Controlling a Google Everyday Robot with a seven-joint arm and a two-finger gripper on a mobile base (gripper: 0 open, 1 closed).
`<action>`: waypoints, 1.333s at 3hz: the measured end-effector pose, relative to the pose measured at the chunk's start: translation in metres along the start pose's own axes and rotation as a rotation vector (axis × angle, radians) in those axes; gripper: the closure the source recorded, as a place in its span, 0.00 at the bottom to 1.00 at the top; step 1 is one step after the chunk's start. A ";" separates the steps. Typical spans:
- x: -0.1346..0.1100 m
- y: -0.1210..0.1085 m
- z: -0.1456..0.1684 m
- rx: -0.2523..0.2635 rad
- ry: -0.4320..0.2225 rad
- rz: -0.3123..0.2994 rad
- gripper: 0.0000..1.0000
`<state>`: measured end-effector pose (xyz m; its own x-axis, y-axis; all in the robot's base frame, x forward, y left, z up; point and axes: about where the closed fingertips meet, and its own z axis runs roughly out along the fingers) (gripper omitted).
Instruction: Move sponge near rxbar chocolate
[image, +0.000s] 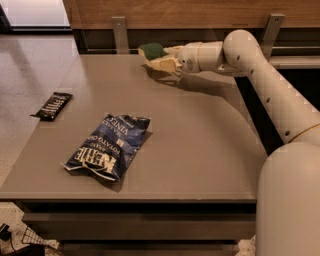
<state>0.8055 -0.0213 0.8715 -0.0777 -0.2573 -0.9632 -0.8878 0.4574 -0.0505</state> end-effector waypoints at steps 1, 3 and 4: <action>-0.027 0.031 0.002 -0.077 0.021 -0.050 1.00; -0.055 0.112 0.013 -0.122 0.107 -0.113 1.00; -0.048 0.158 0.030 -0.148 0.149 -0.116 1.00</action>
Offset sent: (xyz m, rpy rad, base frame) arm -0.0952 0.0739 0.0459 -0.1451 -0.0019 0.1659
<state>0.6827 0.0885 0.9022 -0.0276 -0.4284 -0.9032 -0.9506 0.2906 -0.1088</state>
